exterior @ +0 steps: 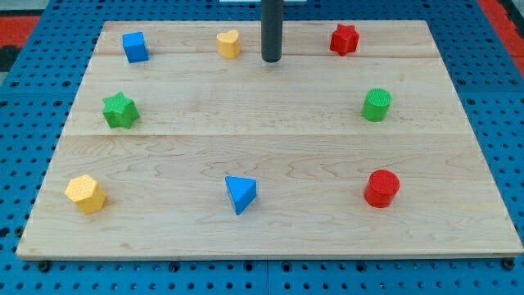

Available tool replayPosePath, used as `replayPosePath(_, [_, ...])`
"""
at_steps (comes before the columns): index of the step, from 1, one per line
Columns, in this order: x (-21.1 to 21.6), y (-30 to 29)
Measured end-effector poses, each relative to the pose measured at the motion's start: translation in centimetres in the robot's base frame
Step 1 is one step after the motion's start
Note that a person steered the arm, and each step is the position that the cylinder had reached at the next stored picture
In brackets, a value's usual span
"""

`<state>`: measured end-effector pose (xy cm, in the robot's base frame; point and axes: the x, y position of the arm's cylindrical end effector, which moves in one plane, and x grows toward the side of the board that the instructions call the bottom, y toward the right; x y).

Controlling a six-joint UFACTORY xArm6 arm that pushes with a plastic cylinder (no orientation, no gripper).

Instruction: Keep the red star at the center of the board

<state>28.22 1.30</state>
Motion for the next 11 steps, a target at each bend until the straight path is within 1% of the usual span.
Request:
replayPosePath(1, [0.0, 0.0])
replayPosePath(2, [1.4, 0.3])
replayPosePath(3, [1.6, 6.1])
replayPosePath(4, [1.6, 13.9])
replayPosePath(5, [-2.2, 17.3])
replayPosePath(6, [-7.1, 17.9])
replayPosePath(7, [-6.0, 13.1])
replayPosePath(8, [-1.4, 8.0])
replayPosePath(10, [9.6, 0.7])
replayPosePath(11, [10.2, 2.3])
